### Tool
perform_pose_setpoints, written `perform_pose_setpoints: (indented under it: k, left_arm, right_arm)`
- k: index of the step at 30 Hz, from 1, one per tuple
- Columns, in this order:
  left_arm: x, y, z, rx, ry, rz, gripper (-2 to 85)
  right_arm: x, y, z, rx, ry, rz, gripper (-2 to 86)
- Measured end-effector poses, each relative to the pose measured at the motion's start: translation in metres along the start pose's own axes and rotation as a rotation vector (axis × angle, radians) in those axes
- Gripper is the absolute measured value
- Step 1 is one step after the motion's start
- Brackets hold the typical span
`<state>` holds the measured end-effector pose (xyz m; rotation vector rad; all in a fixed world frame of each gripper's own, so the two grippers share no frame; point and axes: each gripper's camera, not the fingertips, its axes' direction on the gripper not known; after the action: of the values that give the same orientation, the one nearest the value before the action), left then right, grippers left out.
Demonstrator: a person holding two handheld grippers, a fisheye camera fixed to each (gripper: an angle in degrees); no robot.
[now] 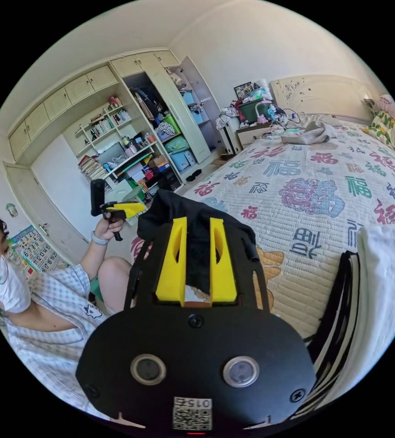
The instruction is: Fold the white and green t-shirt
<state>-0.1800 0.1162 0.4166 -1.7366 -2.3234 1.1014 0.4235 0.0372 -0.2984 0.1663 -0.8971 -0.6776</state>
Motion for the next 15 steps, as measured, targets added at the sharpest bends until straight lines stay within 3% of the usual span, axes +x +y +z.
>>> perform_pose_setpoints:
  k: [4, 8, 15]
  left_arm:
    - [0.072, -0.011, 0.052, -0.193, 0.137, 0.167, 9.6]
    - [0.094, -0.017, 0.104, -0.349, 0.044, 0.206, 8.8]
    - [0.091, -0.030, 0.128, -0.399, -0.064, 0.206, 4.4]
  right_arm:
    - [0.009, 0.002, 0.018, -0.133, 0.029, -0.046, 9.0]
    - [0.009, -0.002, 0.063, -0.268, 0.034, -0.105, 10.0]
    - [0.011, -0.018, 0.143, -0.451, 0.072, -0.148, 9.5]
